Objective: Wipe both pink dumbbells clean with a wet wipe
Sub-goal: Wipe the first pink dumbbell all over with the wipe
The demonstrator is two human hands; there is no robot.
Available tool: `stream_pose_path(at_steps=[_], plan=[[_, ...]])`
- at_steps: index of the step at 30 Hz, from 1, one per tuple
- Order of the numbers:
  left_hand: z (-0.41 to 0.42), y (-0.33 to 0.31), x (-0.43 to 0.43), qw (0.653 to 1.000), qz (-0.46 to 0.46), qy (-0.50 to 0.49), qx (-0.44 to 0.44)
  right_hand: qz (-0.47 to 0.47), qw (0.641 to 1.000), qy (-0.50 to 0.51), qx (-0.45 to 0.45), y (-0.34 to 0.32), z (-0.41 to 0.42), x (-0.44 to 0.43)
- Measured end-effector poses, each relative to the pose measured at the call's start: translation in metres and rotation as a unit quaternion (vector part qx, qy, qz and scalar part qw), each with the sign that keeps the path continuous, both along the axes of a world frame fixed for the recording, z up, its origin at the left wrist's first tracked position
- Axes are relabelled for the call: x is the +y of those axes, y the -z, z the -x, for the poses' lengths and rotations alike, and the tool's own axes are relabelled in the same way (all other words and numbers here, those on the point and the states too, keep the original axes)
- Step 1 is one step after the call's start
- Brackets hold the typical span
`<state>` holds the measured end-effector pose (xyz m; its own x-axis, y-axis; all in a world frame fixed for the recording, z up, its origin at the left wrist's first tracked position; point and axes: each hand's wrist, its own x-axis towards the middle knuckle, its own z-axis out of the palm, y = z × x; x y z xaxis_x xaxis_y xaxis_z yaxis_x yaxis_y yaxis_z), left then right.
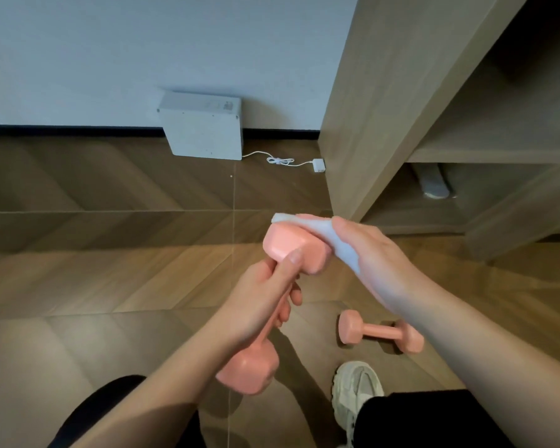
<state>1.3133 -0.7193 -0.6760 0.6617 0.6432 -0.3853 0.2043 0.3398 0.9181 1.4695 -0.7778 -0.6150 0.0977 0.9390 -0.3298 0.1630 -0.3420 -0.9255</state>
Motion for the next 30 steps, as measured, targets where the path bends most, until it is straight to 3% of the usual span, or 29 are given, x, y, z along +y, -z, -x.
stream_pose_path(at_steps=[7,14,18,21,24,30], plan=[[0.0,0.01,0.005,0.994,-0.099,-0.044,0.003,-0.041,0.998,-0.031,-0.037,0.014,0.0,0.003],[0.011,0.018,0.01,0.997,-0.053,-0.035,0.042,-0.008,0.997,-0.053,-0.05,0.039,0.006,0.014],[0.013,0.015,0.009,0.991,-0.114,-0.042,0.061,-0.01,0.999,-0.049,-0.009,0.034,0.008,0.021],[0.015,0.014,0.012,0.981,-0.169,-0.021,0.097,-0.032,0.997,-0.059,-0.039,0.034,0.012,0.022],[0.019,0.012,0.016,0.985,-0.135,-0.048,0.096,-0.064,0.992,-0.091,-0.065,0.036,0.016,0.016],[0.026,0.011,0.014,0.975,-0.189,-0.021,0.112,-0.007,0.989,-0.079,-0.129,0.042,0.01,0.02]])
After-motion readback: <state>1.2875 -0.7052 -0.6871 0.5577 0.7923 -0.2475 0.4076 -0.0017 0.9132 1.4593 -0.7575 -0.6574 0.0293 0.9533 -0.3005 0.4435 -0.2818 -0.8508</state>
